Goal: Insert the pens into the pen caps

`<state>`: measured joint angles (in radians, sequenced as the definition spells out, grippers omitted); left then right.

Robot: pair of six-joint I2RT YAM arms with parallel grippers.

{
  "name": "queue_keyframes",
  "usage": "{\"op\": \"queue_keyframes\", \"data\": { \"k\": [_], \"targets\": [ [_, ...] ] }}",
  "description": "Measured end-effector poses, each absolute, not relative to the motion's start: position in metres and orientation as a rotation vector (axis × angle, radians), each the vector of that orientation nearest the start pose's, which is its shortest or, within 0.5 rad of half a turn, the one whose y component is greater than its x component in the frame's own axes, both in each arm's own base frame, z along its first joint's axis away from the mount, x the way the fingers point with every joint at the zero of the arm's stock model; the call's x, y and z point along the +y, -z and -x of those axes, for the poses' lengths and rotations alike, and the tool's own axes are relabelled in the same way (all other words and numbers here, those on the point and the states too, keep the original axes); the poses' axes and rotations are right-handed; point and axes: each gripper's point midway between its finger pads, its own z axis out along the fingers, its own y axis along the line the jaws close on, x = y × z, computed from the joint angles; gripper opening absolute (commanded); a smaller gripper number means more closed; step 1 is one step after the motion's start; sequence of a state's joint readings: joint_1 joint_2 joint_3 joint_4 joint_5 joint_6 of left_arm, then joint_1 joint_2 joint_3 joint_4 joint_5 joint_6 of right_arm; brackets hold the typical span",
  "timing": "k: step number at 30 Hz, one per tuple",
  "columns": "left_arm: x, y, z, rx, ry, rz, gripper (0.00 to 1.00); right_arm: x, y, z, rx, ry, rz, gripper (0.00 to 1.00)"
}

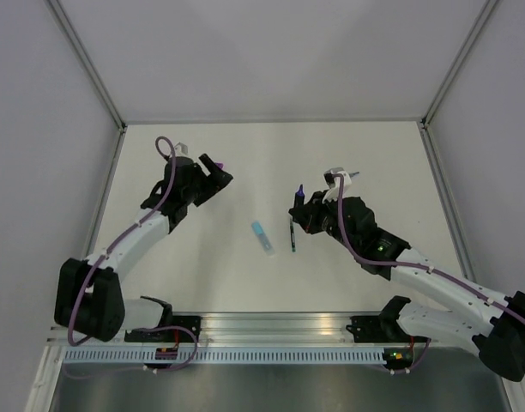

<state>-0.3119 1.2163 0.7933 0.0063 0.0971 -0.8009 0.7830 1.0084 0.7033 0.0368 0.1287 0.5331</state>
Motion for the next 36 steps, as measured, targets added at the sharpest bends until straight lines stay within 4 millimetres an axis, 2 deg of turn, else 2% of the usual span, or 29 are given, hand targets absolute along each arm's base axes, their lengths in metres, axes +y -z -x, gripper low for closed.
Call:
{"op": "queue_keyframes", "data": {
  "k": [2,4,6,12,16,17,25,31,36],
  "targets": [
    [-0.150,-0.163,-0.374,2.128,0.661,0.577,0.83,0.253,-0.215,-0.255,1.915,-0.789,0.155,0.00],
    [-0.136,-0.148,-0.386,2.186,0.546,0.697,0.83,0.248,-0.214,-0.251,1.909,-0.789,0.156,0.00],
    [-0.125,-0.149,-0.400,2.191,0.457,0.790,0.83,0.243,-0.217,-0.248,1.891,-0.790,0.150,0.00],
    [-0.111,-0.180,-0.453,2.099,0.364,0.942,0.78,0.235,-0.233,-0.245,1.839,-0.797,0.130,0.00],
    [-0.108,-0.178,-0.485,2.093,0.343,0.996,0.75,0.233,-0.233,-0.245,1.832,-0.793,0.123,0.00],
    [-0.108,-0.174,-0.492,2.095,0.348,1.000,0.71,0.233,-0.232,-0.245,1.835,-0.791,0.123,0.00],
    [-0.124,-0.143,-0.532,2.154,0.511,0.803,0.69,0.233,-0.229,-0.244,1.842,-0.789,0.125,0.00],
    [-0.130,-0.131,-0.556,2.138,0.567,0.617,0.72,0.234,-0.227,-0.243,1.845,-0.799,0.128,0.00],
    [-0.131,-0.126,-0.574,2.049,0.721,0.508,0.72,0.236,-0.223,-0.240,1.855,-0.813,0.139,0.00]
  ]
}}
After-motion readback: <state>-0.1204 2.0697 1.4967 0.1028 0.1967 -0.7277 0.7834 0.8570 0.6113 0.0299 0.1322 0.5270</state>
